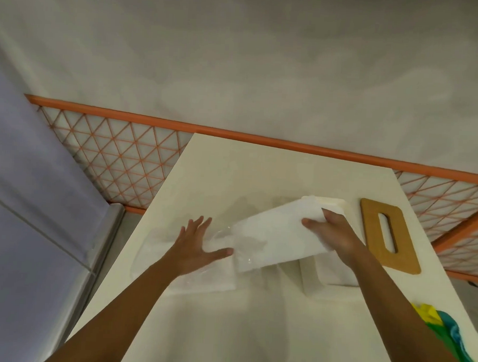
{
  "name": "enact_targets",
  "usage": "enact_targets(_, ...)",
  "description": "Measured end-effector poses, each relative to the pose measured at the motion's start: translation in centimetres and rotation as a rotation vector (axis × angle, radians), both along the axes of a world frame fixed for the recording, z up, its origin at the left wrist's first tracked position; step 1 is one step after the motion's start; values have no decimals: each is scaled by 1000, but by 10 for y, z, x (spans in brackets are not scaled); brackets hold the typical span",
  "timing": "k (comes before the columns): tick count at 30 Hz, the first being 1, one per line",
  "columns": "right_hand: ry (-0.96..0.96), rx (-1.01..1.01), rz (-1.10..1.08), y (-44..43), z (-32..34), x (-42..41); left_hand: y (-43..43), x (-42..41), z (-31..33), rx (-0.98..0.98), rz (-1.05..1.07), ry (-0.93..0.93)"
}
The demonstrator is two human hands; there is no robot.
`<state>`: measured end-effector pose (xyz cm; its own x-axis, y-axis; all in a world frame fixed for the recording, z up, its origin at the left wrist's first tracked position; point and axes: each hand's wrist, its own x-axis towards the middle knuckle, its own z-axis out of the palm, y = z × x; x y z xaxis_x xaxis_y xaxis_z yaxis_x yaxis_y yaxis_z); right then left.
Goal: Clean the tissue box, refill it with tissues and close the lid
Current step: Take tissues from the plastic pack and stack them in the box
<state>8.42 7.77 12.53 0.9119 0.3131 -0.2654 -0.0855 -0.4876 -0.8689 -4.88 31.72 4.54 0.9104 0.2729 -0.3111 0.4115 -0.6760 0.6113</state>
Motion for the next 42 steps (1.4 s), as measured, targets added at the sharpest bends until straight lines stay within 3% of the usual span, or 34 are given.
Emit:
enact_targets(8,-44,204,-126,-45,44,17,-58,58,44,-388,221,-175)
enact_targets(17,37,418,-312,-86,47,35,-109,115,57,-1001,347,16)
enact_targets(19,51,429,-352,-93,41,38,-116,125,60,-1049,369,1)
enact_targets(22,75,409,-402,-99,26,39,-123,139,65,-960,363,-47)
enact_targets(26,165,416,-400,-104,0,36,-135,161,67,-654,296,-59)
enact_targets(34,377,534,-305,-122,-34,32,-147,206,76,-70,-29,-50)
enact_targets(42,196,45,-79,-119,-57,35,-157,234,44,163,-197,-52)
